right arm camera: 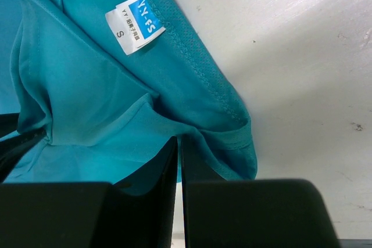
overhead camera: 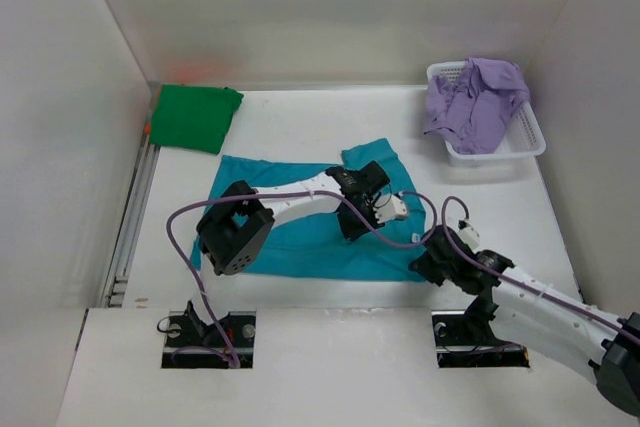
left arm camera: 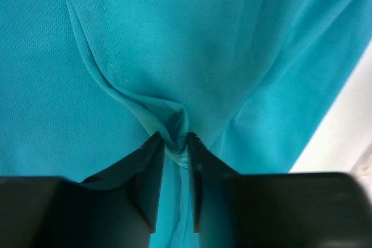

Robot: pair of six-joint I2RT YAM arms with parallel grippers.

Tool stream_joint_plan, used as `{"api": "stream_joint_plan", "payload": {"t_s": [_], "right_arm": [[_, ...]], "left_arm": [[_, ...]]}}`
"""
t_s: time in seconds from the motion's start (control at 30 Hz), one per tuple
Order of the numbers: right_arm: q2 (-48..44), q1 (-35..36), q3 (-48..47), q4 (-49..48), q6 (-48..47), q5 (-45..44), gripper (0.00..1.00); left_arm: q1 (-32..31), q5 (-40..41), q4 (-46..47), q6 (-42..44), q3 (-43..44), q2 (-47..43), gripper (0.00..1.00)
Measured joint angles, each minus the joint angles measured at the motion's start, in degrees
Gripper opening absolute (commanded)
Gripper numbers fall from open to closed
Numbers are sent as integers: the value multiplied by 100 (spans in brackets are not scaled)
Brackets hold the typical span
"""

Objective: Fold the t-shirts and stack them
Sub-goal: Fold the flattened tshirt in 1/3 of the way

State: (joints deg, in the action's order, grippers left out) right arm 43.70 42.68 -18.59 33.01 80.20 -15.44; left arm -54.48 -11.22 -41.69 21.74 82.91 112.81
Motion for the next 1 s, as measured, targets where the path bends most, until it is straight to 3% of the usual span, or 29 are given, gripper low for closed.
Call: {"api": "stream_joint_plan", "payload": {"t_s": [0.23,0.3,0.43,0.73,0.87,1.0], "right_arm": [[492,114,-127,4,-2,-114,9],[739,236,-256,2,-4,-175,9],[999,385,-400,35,-31,-275,9],[844,389,-625,459,-337,-378,15],[909,50,-1652,901,-1202,-422,24],[1722,-820,-3244,841,-2518,-275,31]], "left_arm": [[339,396,59,-17,-4,131,13],[492,542,118,-24,-11,131,20],[671,739,214,-57,-87,131,46],[791,597,94,-144,-273,-221,55],[1410,118,-59,-264,-280,-1217,60],[2704,-260,44,-402,-247,-2363,59]]}}
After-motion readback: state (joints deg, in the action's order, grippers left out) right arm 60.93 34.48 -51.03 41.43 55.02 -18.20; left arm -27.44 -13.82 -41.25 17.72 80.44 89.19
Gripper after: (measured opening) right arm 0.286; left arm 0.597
